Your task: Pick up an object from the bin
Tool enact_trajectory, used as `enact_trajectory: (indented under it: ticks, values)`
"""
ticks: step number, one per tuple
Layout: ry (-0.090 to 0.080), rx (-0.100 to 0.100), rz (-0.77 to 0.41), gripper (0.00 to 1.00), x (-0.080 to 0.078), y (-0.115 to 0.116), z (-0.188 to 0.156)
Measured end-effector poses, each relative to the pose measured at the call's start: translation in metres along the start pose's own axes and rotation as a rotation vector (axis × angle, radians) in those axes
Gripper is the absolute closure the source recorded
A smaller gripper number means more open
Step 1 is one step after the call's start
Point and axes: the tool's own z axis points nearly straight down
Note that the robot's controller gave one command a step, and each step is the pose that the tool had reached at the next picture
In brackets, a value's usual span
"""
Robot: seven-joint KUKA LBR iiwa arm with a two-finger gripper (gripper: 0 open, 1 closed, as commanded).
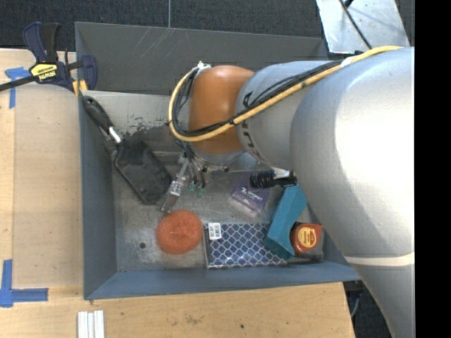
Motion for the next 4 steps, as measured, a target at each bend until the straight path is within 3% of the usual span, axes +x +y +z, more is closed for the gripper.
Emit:
enact_trajectory:
  ticks: [1, 2, 3, 4]
  values:
    - [0.004, 0.005, -0.07, 0.0, 0.011, 0.007, -0.038]
    - [-0.009, -0.005, -0.123, 0.0, 0.012, 0.011, -0.073]
    - [-0.008, -0.005, -0.063, 0.0, 0.032, 0.008, -0.033]
    - [-0.003, -0.001, 0.026, 0.0, 0.038, 0.016, 0.0]
